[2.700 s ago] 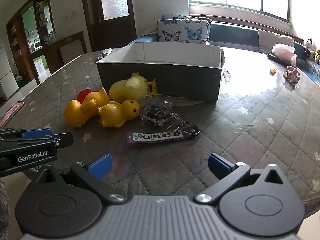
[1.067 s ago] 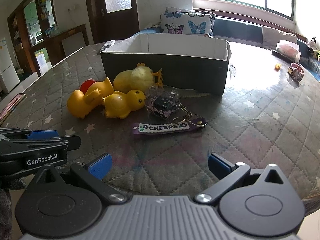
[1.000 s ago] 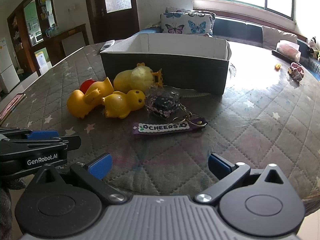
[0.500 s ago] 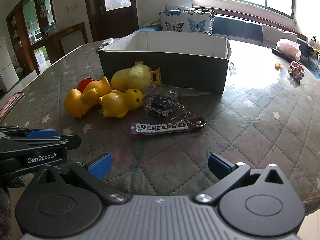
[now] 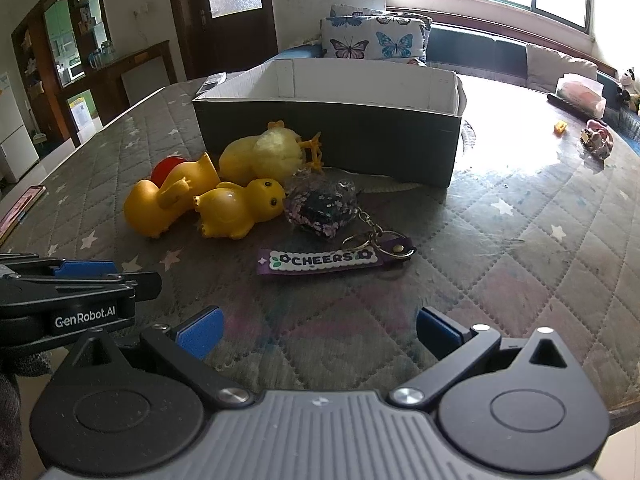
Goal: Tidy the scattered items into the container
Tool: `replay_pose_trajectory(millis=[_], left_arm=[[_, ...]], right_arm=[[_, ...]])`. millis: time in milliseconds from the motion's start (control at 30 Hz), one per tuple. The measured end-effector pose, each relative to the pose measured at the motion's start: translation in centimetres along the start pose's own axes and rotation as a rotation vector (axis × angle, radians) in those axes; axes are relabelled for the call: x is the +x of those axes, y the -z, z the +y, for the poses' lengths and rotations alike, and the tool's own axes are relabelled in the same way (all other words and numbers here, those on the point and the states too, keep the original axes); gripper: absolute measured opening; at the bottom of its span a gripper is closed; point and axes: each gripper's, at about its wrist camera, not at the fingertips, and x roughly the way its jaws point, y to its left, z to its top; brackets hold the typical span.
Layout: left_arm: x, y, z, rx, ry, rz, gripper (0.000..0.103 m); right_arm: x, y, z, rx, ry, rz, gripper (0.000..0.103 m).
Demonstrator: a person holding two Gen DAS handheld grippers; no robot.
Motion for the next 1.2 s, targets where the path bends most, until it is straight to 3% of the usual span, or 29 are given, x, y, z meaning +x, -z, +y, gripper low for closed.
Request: replay_pose_trajectory(millis=[1200], left_arm=[[2.2,-2.2,-0.1,-0.006,0.036,0.044,0.044]], right_arm=[[2.0,-1.6,-1.2,0.023,-0.018,0.025,0.103]])
